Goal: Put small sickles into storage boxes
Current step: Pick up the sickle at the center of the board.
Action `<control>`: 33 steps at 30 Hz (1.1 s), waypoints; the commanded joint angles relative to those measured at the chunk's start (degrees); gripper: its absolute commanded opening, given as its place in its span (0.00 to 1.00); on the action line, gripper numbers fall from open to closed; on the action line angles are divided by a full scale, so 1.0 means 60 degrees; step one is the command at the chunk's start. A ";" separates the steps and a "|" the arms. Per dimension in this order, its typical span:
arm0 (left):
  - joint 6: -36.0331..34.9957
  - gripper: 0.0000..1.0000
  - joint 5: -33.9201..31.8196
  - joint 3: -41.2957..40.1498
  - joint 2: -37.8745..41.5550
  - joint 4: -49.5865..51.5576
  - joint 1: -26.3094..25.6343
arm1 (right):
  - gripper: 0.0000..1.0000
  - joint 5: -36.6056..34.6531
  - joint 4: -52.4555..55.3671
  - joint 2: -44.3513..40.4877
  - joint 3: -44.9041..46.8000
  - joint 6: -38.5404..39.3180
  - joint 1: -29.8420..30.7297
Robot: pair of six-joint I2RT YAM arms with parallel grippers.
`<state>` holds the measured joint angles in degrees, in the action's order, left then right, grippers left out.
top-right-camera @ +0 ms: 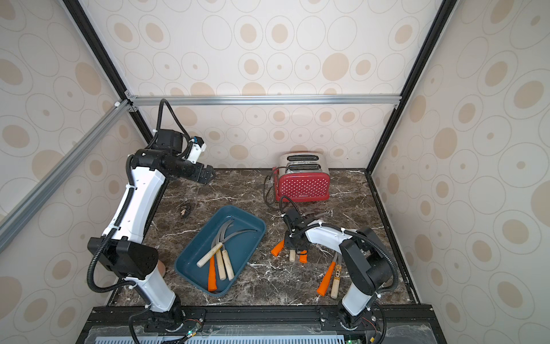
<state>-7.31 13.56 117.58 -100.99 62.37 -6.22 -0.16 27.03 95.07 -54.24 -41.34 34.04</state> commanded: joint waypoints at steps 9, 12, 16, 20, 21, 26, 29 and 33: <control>0.0241 0.99 -0.0048 0.0677 -0.0257 0.0415 0.0057 | 0.05 -0.0441 0.0672 -0.0374 -0.0376 0.0355 -0.0020; 0.0259 0.99 -0.0097 0.0689 -0.0261 0.0401 0.0057 | 0.05 -0.0412 0.0824 -0.0687 -0.0270 0.0346 -0.0019; 0.0234 0.99 -0.0150 0.0741 -0.0282 0.0386 0.0066 | 0.04 -0.0245 0.0830 -0.1192 0.0046 0.0295 -0.0024; 0.0259 0.99 -0.0123 0.0823 -0.0307 0.0386 0.0064 | 0.04 -0.0076 0.0974 -0.1553 0.0203 0.0342 -0.0016; 0.0266 0.99 -0.0109 0.0830 -0.0306 0.0386 0.0060 | 0.04 -0.0022 0.0997 -0.1655 0.0247 0.0364 -0.0008; 0.0316 0.99 -0.0085 0.0853 -0.0285 0.0374 0.0061 | 0.04 0.0257 0.1152 -0.2047 0.0330 0.0469 0.0066; 0.0325 0.99 -0.0107 0.0836 -0.0257 0.0358 0.0063 | 0.04 0.0221 0.1499 -0.2244 0.0223 0.0523 0.0299; 0.0325 0.99 -0.0177 0.0781 -0.0212 0.0271 0.0057 | 0.04 0.0135 0.1851 -0.2573 0.0083 0.0475 0.0693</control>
<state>-5.78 13.17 120.40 -102.28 62.89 -6.22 0.93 35.11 81.78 -52.66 -38.72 36.67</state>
